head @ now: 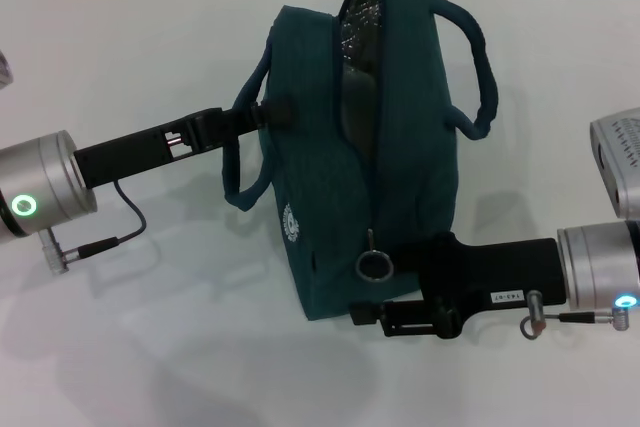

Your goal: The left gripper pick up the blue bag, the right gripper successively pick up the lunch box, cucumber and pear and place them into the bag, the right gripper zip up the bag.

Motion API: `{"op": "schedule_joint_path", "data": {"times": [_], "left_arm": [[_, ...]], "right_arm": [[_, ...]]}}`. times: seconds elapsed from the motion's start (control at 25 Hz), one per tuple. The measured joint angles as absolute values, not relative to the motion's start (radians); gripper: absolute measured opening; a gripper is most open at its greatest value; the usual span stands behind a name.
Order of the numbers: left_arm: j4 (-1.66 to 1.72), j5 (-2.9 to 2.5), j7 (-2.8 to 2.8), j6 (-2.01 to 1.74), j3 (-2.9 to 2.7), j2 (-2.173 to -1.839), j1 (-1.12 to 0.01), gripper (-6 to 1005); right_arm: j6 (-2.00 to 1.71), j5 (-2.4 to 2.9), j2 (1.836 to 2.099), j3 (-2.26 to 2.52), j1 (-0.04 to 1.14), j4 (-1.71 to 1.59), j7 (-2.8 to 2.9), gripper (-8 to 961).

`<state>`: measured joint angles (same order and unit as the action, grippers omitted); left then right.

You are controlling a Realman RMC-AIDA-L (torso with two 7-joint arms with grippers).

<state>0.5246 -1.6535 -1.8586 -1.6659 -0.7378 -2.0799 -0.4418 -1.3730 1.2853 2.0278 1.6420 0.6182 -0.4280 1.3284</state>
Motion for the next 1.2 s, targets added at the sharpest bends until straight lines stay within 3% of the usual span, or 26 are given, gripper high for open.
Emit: {"op": "schedule_joint_path", "data": {"times": [0.68,0.88,1.2], "left_arm": [[0.525,-1.654,-1.856,-1.666,-0.738,-2.08,-0.437,61],[0.525,-1.654,-1.856,-1.666,-0.738,-2.08,-0.435,61],[0.525,-1.654,-1.857,-1.666,-0.738,-2.082,-0.436,61]], "right_arm": [[-1.365,1.255,2.025,1.639,0.586,-0.424,1.314,409],[-1.362,1.255,2.023,1.63,0.568,-0.425,1.315,197],[-1.345,1.253,2.022,1.603,0.543,-0.428,1.288,144]]}}
